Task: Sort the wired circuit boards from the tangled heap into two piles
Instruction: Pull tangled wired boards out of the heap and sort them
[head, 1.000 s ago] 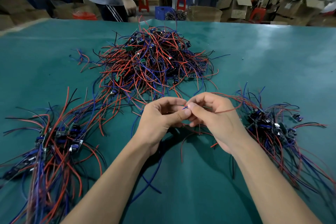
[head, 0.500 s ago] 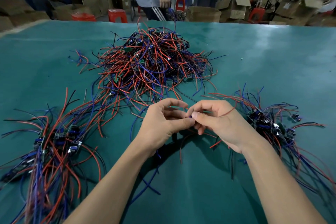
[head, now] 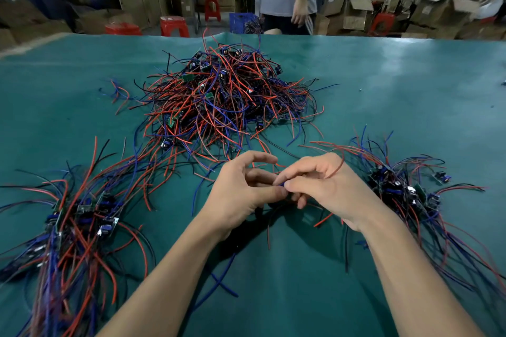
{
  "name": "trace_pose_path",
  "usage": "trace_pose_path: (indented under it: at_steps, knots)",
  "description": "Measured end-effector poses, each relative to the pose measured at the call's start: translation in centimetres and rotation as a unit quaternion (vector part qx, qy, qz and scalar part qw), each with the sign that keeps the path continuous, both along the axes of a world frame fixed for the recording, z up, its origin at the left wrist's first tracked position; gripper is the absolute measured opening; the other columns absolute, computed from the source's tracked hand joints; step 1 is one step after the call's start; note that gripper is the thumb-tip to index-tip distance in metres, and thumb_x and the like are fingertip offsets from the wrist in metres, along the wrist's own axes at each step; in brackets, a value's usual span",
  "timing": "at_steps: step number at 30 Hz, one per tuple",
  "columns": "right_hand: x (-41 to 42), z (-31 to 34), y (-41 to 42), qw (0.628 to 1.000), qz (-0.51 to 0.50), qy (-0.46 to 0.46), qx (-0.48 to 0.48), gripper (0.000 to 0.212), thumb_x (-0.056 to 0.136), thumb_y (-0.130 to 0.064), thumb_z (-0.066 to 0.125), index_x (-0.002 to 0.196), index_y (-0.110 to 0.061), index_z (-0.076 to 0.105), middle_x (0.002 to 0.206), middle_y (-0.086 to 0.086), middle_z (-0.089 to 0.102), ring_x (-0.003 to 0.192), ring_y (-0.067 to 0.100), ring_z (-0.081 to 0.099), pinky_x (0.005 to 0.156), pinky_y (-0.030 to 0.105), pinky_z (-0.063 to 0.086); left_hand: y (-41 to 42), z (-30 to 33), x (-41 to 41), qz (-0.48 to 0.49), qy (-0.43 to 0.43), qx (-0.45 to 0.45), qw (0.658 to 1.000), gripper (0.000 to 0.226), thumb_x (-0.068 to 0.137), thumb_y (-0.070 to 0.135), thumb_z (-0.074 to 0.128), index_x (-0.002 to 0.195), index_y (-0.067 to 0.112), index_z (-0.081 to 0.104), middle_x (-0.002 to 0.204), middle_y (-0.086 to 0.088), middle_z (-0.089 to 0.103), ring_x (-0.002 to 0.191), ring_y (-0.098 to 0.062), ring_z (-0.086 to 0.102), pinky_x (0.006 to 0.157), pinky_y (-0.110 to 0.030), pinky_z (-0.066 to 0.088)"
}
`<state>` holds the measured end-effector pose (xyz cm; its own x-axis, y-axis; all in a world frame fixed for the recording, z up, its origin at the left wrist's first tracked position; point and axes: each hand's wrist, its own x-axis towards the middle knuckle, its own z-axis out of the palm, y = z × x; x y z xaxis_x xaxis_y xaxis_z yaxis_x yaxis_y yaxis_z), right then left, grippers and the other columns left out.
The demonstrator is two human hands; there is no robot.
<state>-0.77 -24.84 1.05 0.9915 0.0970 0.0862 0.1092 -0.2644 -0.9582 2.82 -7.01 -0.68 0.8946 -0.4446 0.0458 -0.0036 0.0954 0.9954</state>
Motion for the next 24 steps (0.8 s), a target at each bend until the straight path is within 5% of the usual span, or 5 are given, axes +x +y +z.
trace_pose_path:
  at_steps: [4,9,13,17,24]
  knots:
    - [0.4,-0.2,-0.3,0.995,-0.087,-0.043,-0.003,0.035,0.085,0.009,0.067,0.072,-0.021,0.082,0.067,0.015,0.070,0.054,0.014,0.059,0.048,0.025,0.048,-0.1,0.3,-0.1,0.004,0.044,-0.059,0.997,0.039,0.081,0.000,0.075,0.116,0.005,0.059,0.101,-0.015,0.075,0.082,-0.022,0.073,0.063,-0.022,0.054]
    - [0.5,-0.3,-0.5,0.986,-0.129,-0.062,0.087,0.029,0.091,0.003,0.066,0.079,-0.020,0.079,0.072,0.017,0.063,0.054,0.015,0.056,0.047,0.024,0.045,0.5,0.9,0.5,0.001,0.213,-0.194,0.958,0.028,0.099,0.016,0.042,0.110,0.005,0.065,0.112,-0.019,0.072,0.095,-0.027,0.073,0.063,-0.022,0.058]
    - [0.3,-0.2,-0.2,0.984,-0.079,-0.036,0.157,0.031,0.097,0.004,0.062,0.084,-0.021,0.075,0.071,0.011,0.058,0.052,0.016,0.056,0.045,0.024,0.045,-0.1,0.6,0.0,0.008,0.155,-0.133,0.979,0.022,0.096,0.012,0.056,0.112,0.000,0.065,0.109,-0.022,0.072,0.081,-0.025,0.074,0.059,-0.022,0.056]
    - [0.1,-0.3,0.4,0.993,-0.049,-0.005,0.107,0.024,0.101,0.000,0.058,0.090,-0.018,0.067,0.068,0.010,0.058,0.048,0.018,0.053,0.041,0.025,0.042,-0.6,0.2,-0.5,0.008,0.078,-0.082,0.994,0.019,0.088,0.017,0.066,0.099,0.003,0.069,0.090,-0.017,0.074,0.070,-0.018,0.071,0.056,-0.020,0.053]
    - [0.2,-0.2,1.4,0.985,-0.084,0.015,0.151,0.014,0.103,-0.010,0.058,0.090,-0.010,0.053,0.067,0.009,0.058,0.045,0.016,0.052,0.038,0.024,0.039,-0.5,0.3,-0.5,0.003,0.088,-0.097,0.991,0.011,0.084,0.002,0.069,0.085,0.010,0.062,0.077,-0.011,0.066,0.067,-0.018,0.067,0.055,-0.020,0.050]
